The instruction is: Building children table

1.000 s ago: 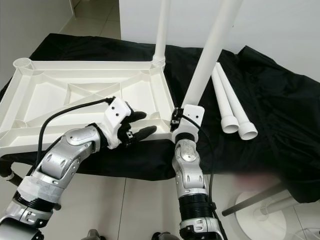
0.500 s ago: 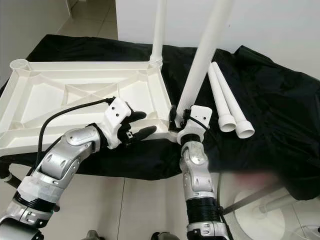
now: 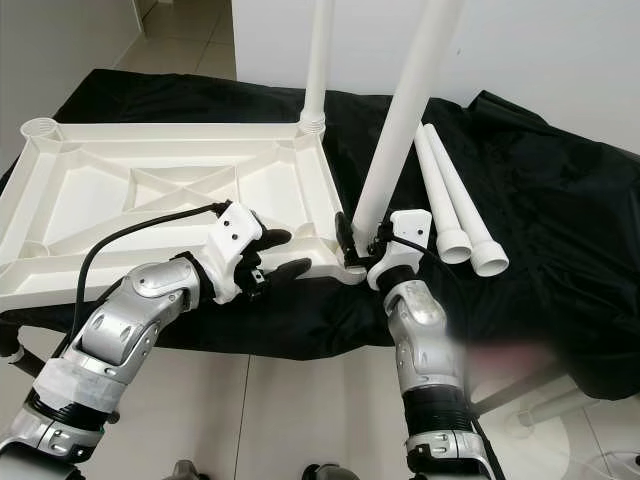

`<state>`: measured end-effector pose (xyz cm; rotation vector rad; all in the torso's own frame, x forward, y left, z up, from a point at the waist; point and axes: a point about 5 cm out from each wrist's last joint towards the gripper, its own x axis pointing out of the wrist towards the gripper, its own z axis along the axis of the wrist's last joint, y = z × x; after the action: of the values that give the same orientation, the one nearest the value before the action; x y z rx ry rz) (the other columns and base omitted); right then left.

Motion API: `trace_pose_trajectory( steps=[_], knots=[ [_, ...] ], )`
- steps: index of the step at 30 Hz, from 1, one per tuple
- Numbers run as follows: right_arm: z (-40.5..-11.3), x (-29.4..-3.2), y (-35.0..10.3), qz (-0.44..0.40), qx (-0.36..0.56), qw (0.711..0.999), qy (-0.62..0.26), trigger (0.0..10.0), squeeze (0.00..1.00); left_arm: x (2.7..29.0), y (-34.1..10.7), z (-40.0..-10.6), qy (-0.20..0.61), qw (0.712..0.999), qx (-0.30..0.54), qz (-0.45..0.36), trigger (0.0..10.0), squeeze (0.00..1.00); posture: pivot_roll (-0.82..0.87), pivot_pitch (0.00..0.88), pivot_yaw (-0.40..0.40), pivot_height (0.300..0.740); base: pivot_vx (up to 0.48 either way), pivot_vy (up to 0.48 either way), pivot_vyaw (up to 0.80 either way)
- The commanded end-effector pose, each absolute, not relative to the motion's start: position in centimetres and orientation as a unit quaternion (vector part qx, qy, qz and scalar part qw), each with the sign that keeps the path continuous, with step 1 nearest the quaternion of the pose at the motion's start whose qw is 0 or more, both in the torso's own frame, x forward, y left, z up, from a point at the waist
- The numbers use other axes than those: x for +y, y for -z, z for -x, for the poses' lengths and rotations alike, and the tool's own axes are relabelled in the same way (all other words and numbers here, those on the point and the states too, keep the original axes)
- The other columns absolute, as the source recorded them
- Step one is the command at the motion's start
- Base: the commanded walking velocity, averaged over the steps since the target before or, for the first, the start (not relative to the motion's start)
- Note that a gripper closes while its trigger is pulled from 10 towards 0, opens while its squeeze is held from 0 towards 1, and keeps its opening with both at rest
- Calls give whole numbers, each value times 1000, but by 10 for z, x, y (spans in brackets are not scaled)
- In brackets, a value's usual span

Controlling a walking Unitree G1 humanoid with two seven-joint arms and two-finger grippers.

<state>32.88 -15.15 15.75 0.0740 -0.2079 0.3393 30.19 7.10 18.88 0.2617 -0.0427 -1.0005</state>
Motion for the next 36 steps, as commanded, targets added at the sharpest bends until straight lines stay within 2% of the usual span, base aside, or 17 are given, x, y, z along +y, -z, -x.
trace_pose_trajectory(
  steps=[1, 11, 12, 16, 17, 24, 25, 26, 36],
  knots=[
    [-330, -154, -153, -25, -89, 978, -185, 10000, 0, 69, -187, -298, 492, 862, -15, -123, 10000, 0, 17, 81, -97, 740, 0, 0, 0],
    [-339, -162, -152, 11, -77, 963, -257, 10000, 0, 69, -181, -295, 503, 854, -2, -132, 10000, 0, 24, 82, -91, 740, 0, 0, 0],
    [-339, -163, -153, 16, -78, 963, -258, 4000, 0, 69, -181, -295, 503, 854, -2, -132, 10000, 0, 29, 77, -89, 740, 0, 0, 0],
    [-339, -163, -153, 19, -79, 963, -259, 4000, 0, 69, -181, -294, 504, 854, -2, -132, 10000, 0, 29, 77, -89, 740, 0, 0, 0],
    [-339, -165, -153, 23, -79, 962, -261, 0, 0, 69, -182, -295, 504, 853, -2, -135, 10000, 0, 35, 71, -89, 740, 0, 0, 0],
    [-339, -166, -153, 23, -80, 959, -270, 0, 0, 70, -183, -298, 501, 854, -3, -138, 10000, 0, 36, 72, -93, 740, 0, 0, 0],
    [-339, -166, -151, 21, -78, 959, -270, 2706, 0, 70, -183, -299, 498, 856, -3, -138, 10000, 0, 35, 74, -95, 740, 0, 0, 0],
    [-338, -166, -149, 16, -76, 961, -267, 10000, 0, 70, -183, -299, 497, 857, -3, -138, 10000, 0, 37, 75, -97, 740, 0, 0, 0],
    [-333, -155, -143, -17, -80, 972, -219, 10000, 0, 78, -184, -300, 480, 866, 0, -138, 10000, 0, 47, 85, -101, 740, 0, 0, 0]
  ],
)
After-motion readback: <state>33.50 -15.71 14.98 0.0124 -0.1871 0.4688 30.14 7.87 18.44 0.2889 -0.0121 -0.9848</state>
